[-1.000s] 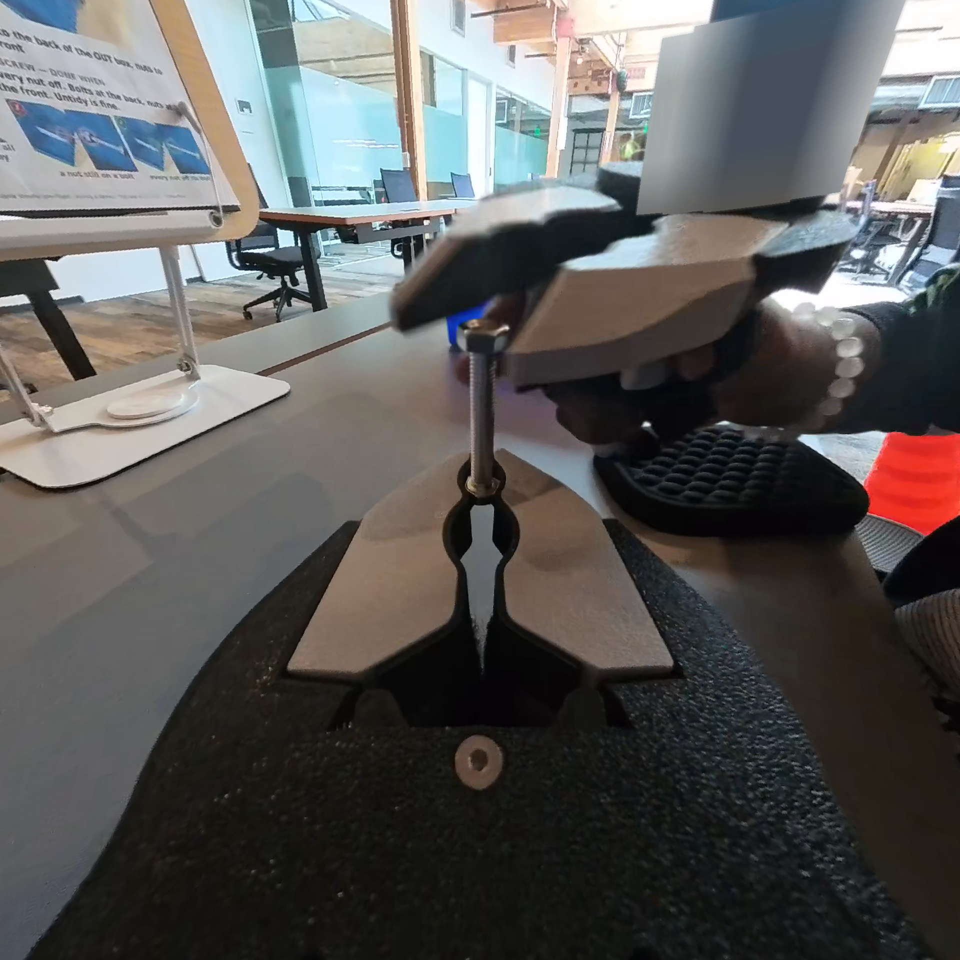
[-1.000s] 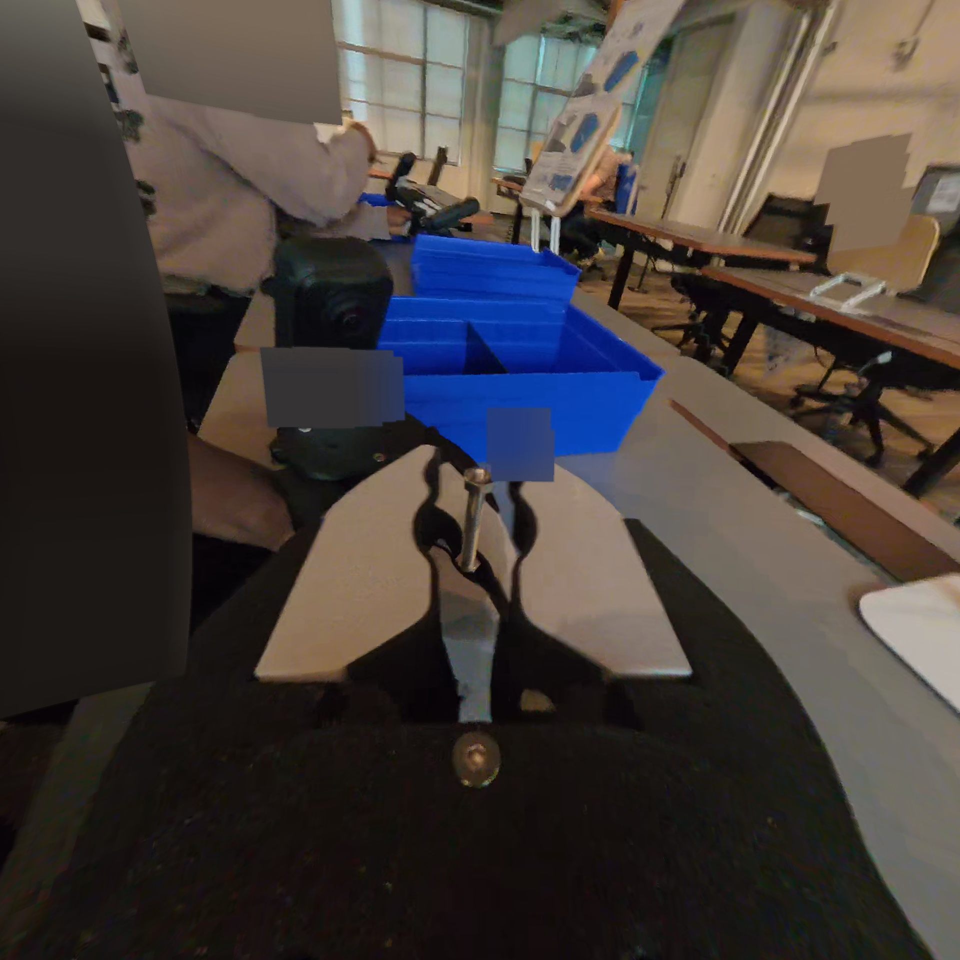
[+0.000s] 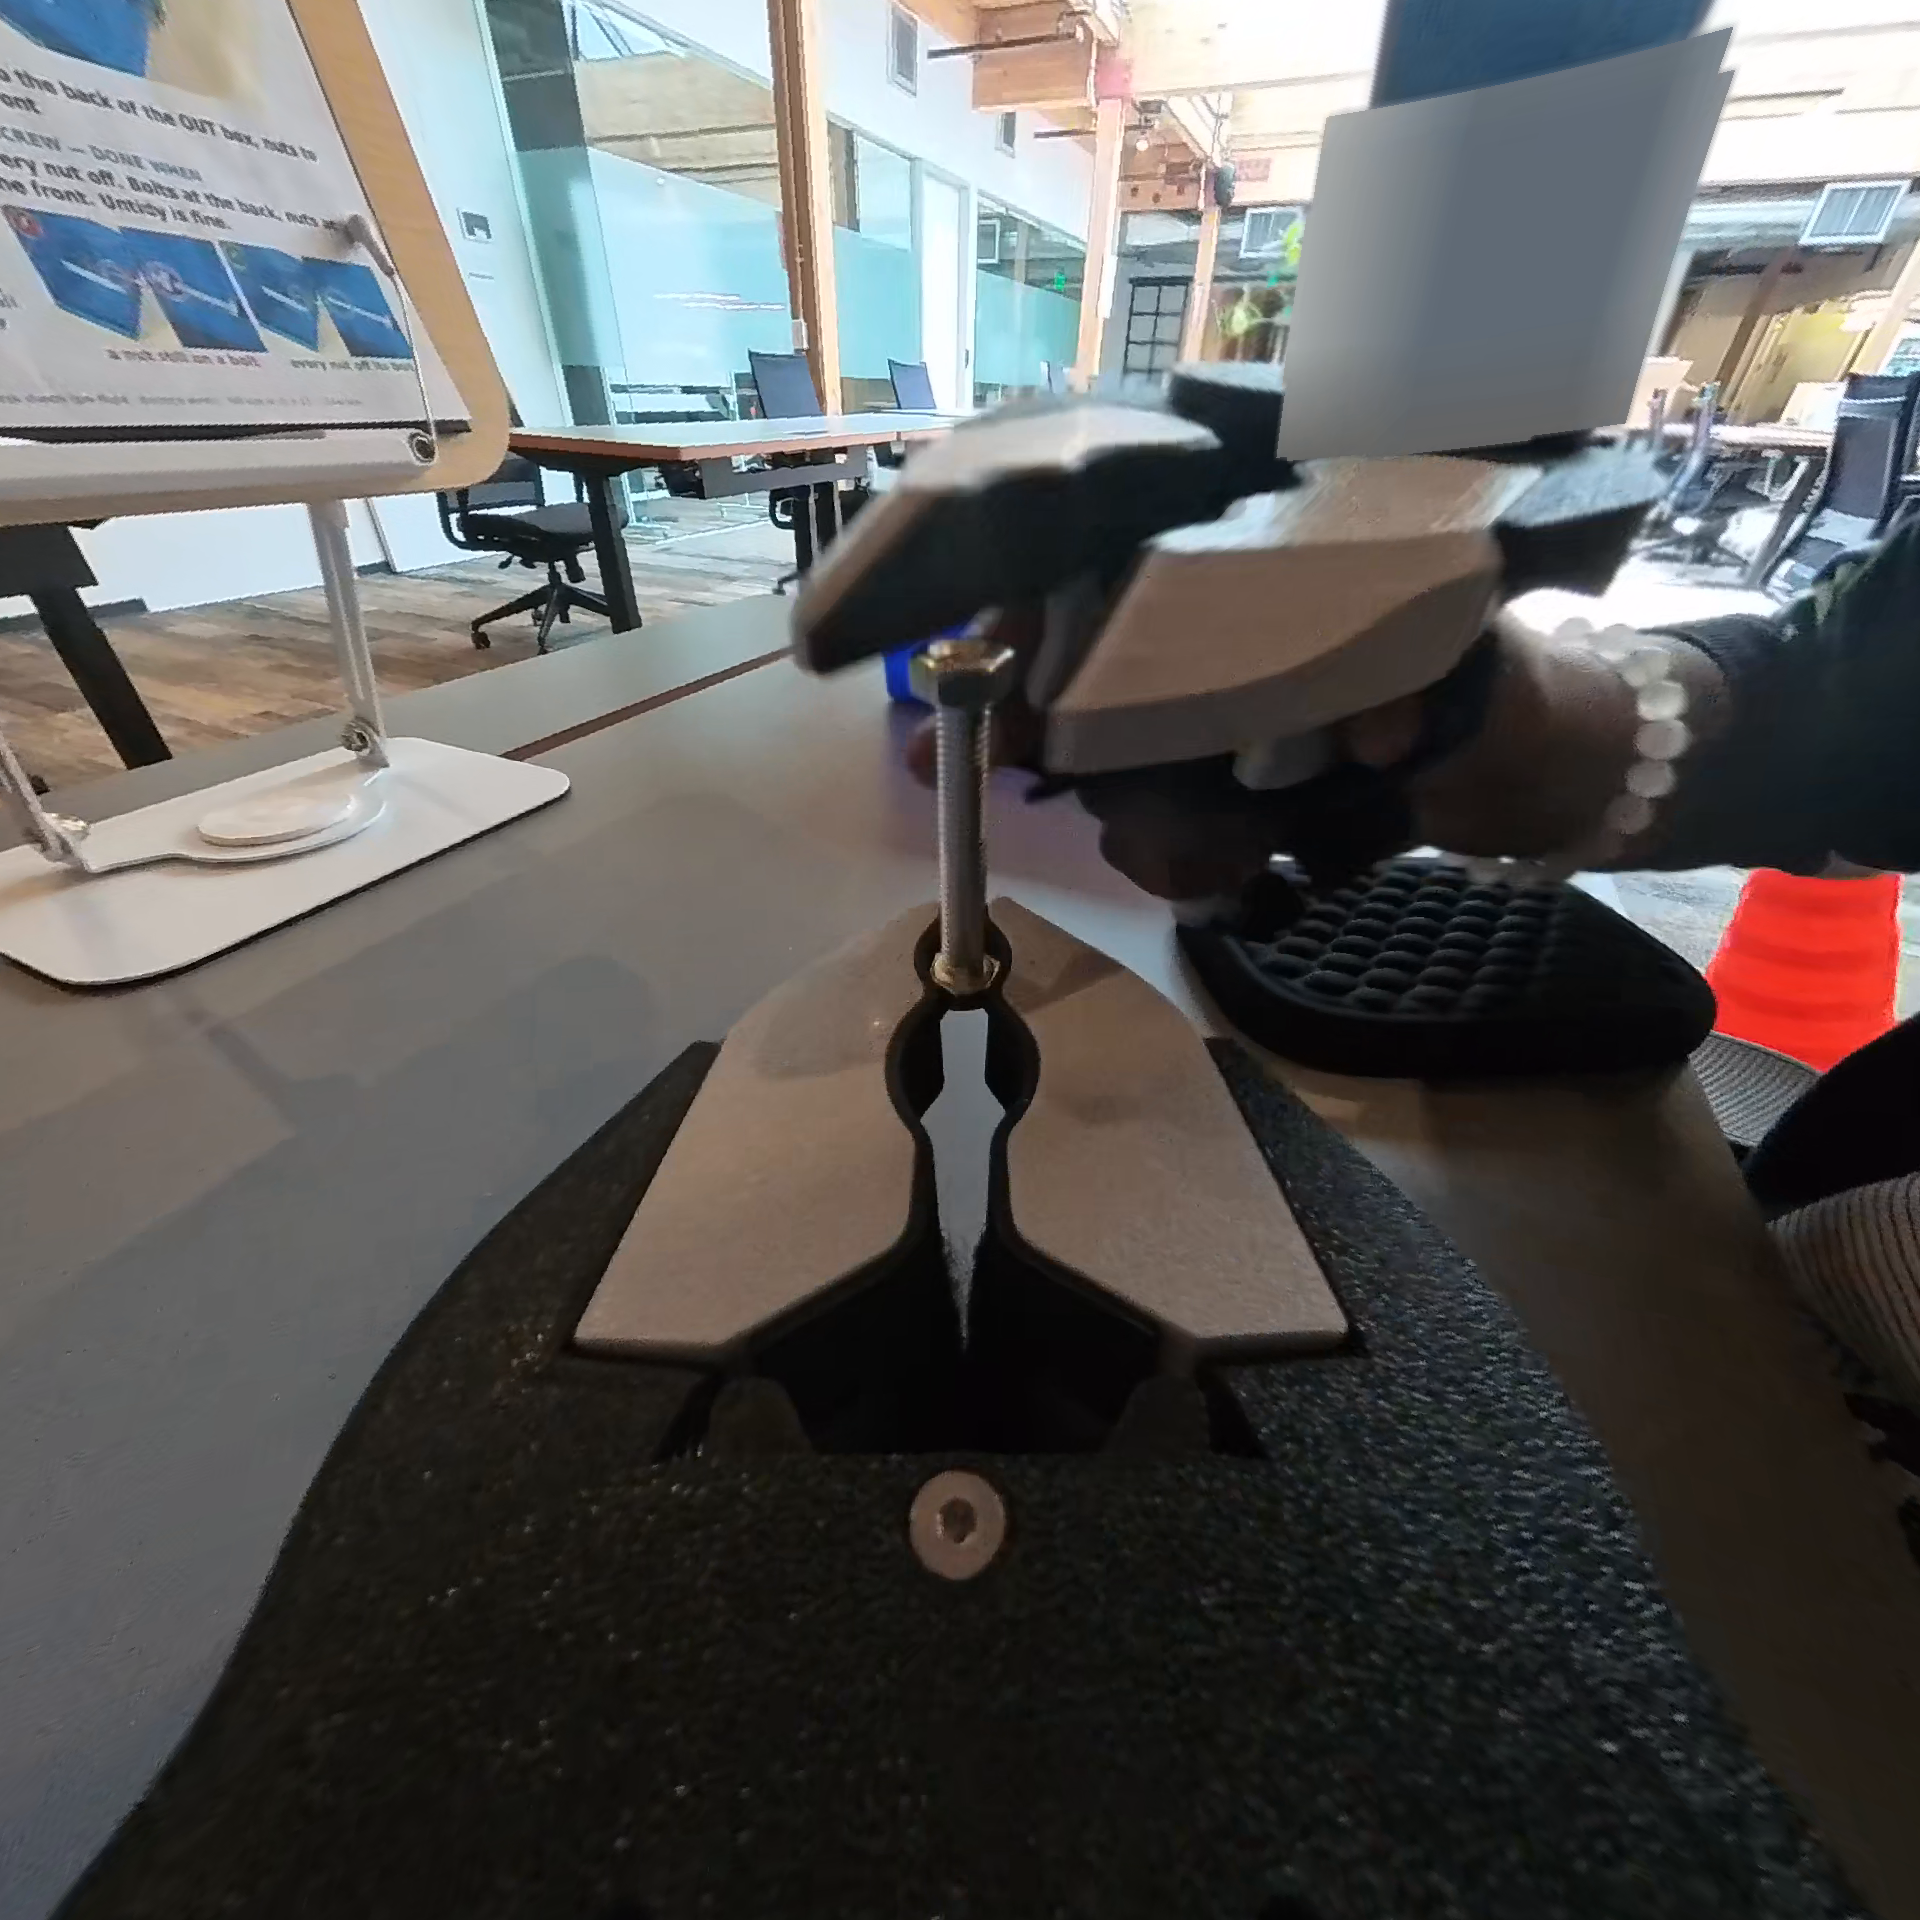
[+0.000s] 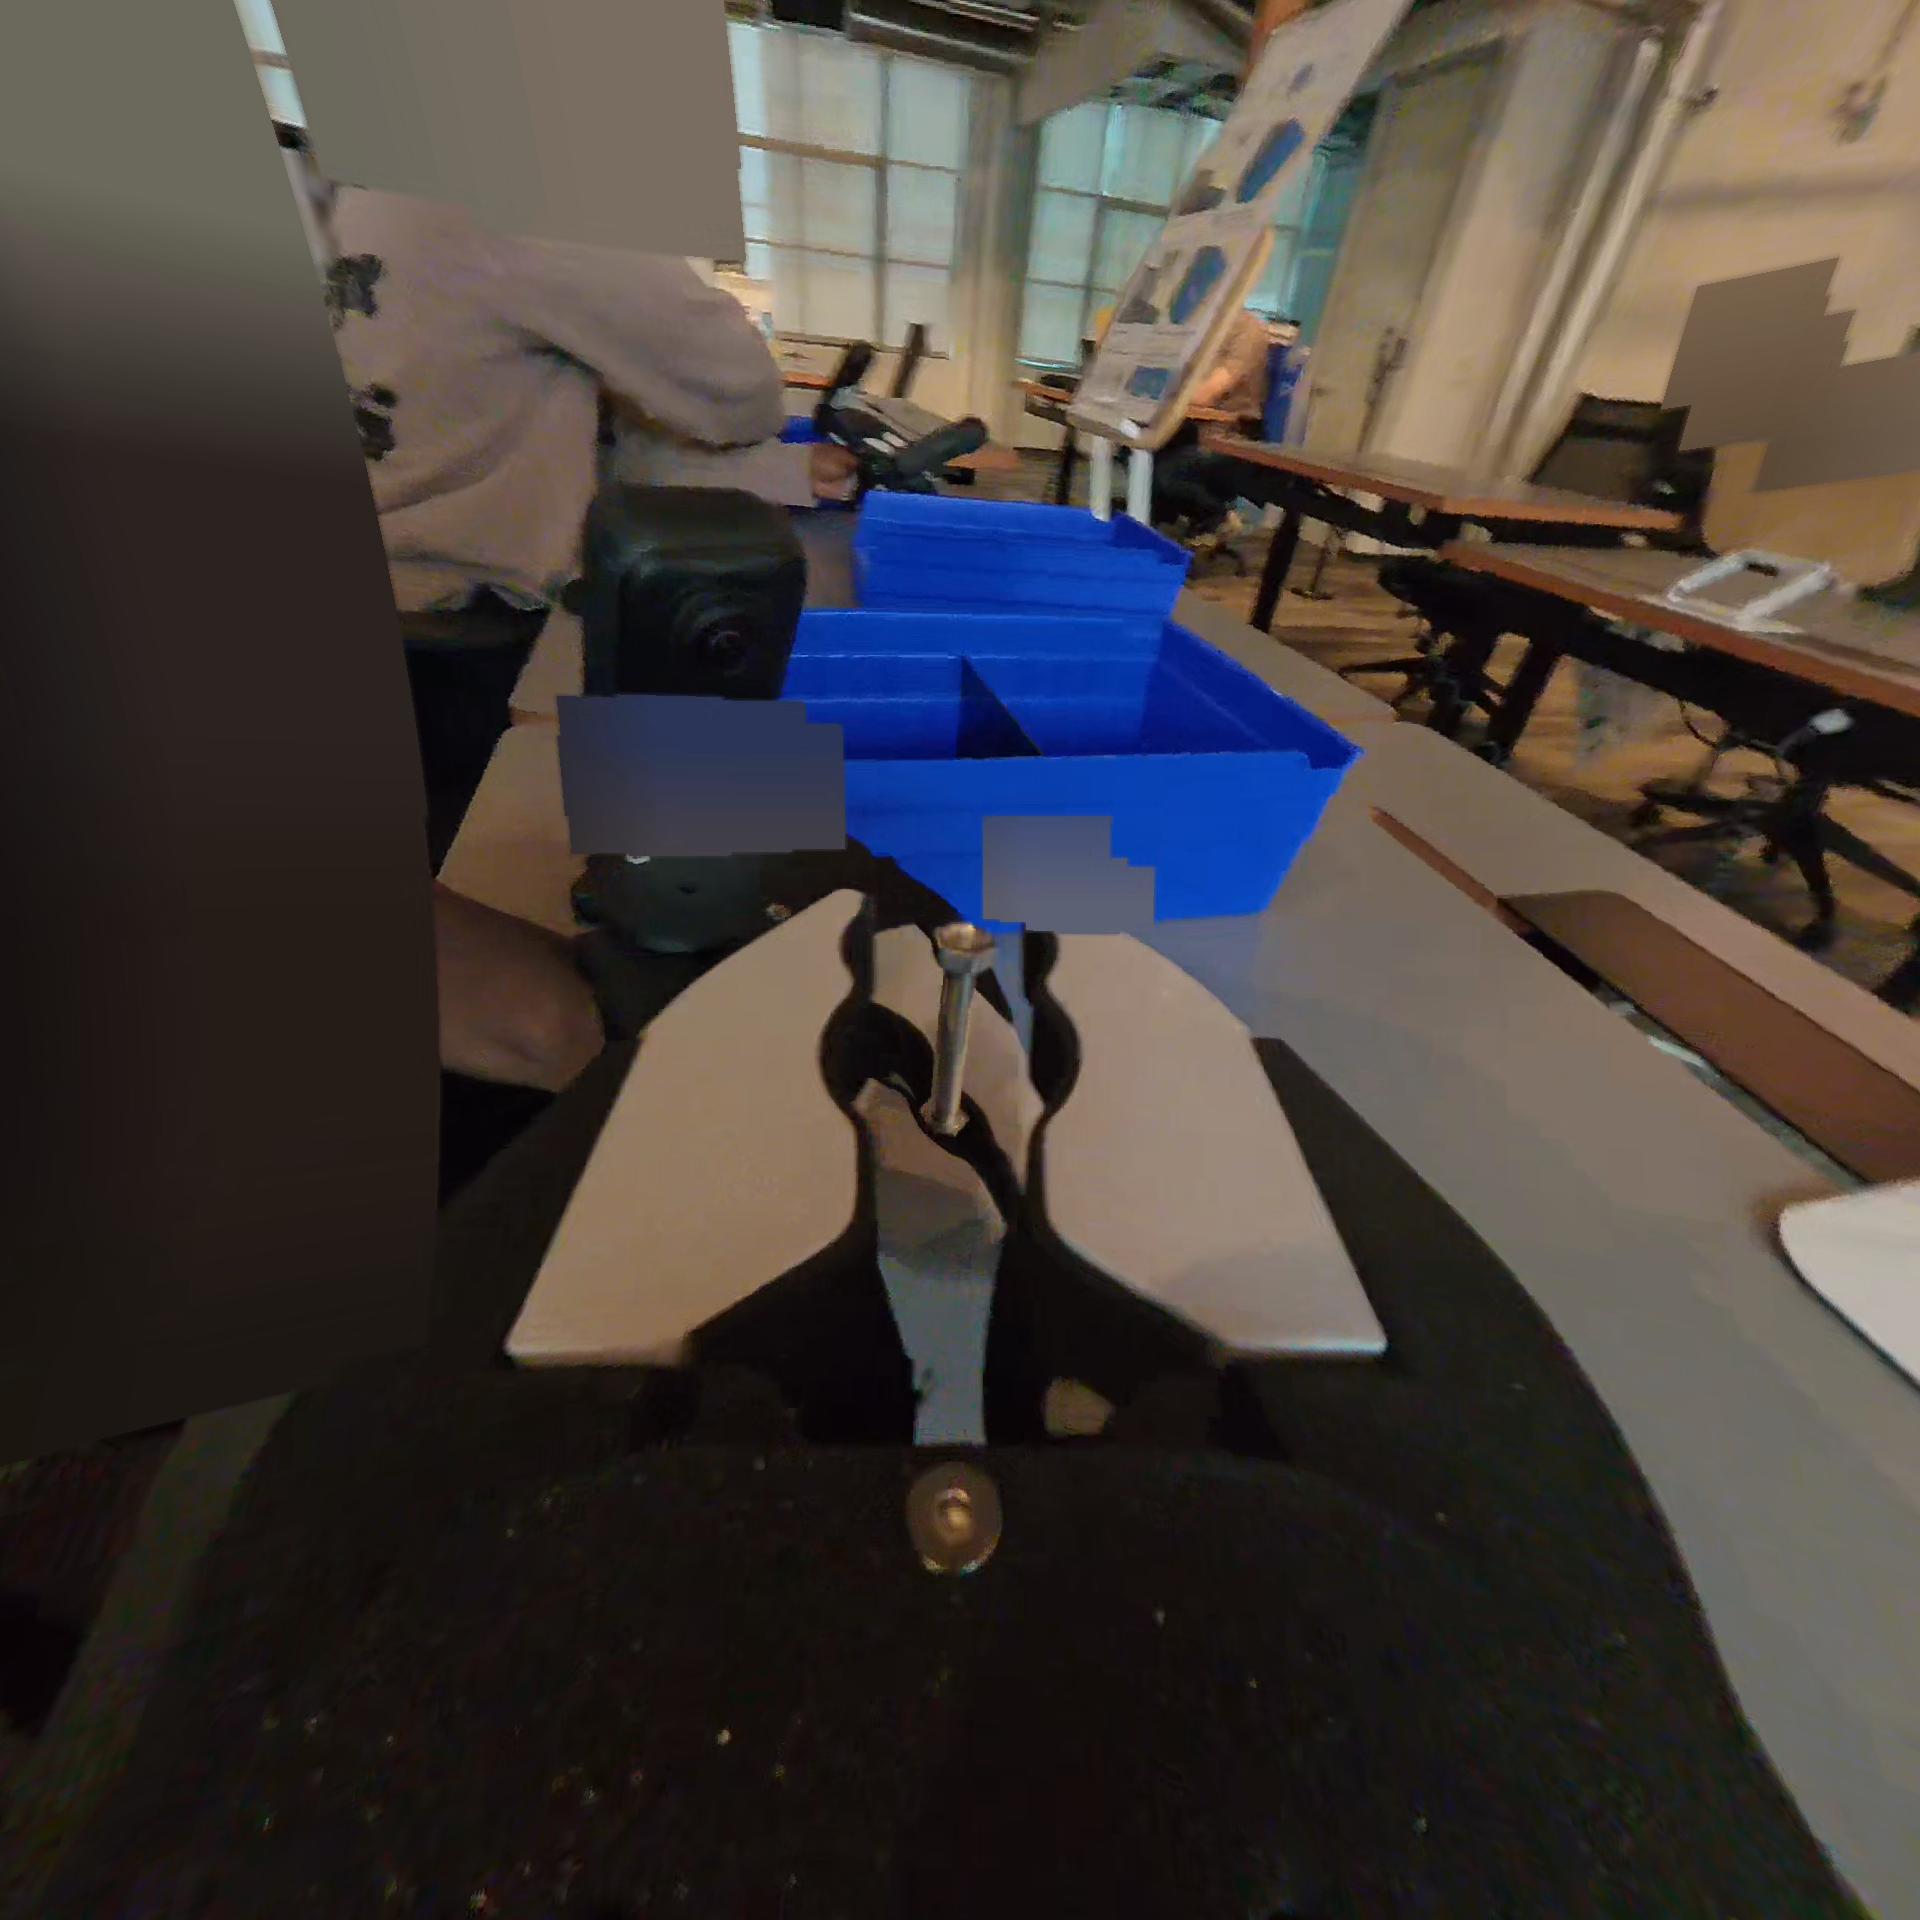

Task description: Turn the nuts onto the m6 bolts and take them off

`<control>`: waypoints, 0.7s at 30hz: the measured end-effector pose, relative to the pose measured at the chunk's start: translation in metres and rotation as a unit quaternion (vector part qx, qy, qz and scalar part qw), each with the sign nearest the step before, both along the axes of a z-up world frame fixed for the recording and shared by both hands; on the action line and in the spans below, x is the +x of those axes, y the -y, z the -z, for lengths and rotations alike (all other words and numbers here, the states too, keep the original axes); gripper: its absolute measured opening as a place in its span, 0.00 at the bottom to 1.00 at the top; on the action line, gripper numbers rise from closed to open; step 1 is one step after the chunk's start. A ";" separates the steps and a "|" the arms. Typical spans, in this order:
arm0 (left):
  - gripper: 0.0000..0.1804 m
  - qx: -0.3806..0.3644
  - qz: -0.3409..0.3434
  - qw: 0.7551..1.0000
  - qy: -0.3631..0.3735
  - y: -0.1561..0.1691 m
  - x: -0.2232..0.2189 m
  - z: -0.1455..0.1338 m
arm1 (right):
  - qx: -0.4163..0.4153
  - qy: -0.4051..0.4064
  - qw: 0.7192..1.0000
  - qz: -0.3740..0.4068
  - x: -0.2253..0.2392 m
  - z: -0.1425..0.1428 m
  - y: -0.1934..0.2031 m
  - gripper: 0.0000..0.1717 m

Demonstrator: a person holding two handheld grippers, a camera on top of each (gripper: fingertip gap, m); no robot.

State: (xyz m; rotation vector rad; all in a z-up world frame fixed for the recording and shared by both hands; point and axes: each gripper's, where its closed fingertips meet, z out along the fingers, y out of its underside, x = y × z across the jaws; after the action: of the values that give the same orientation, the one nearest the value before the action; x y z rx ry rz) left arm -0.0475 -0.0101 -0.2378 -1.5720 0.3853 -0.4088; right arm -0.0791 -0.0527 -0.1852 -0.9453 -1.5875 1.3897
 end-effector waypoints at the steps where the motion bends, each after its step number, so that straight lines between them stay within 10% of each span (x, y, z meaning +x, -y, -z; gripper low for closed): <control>1: 0.02 0.000 0.003 1.000 0.001 0.000 0.000 0.000 | 0.002 -0.009 0.999 -0.035 0.001 -0.004 0.002 0.19; 11: 0.01 0.002 0.029 1.000 -0.004 0.003 0.007 0.000 | -0.035 0.081 0.904 -0.418 0.014 -0.001 0.008 0.14; 21: 0.02 0.003 0.023 1.000 -0.013 0.003 0.007 0.001 | -0.004 0.002 0.963 -0.268 0.009 -0.003 0.005 0.00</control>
State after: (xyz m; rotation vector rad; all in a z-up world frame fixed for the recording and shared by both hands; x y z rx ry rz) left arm -0.0403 -0.0128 -0.2385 -1.5658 0.4434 -0.4230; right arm -0.0699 -0.0576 -0.1825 -0.5343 -1.9299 1.7533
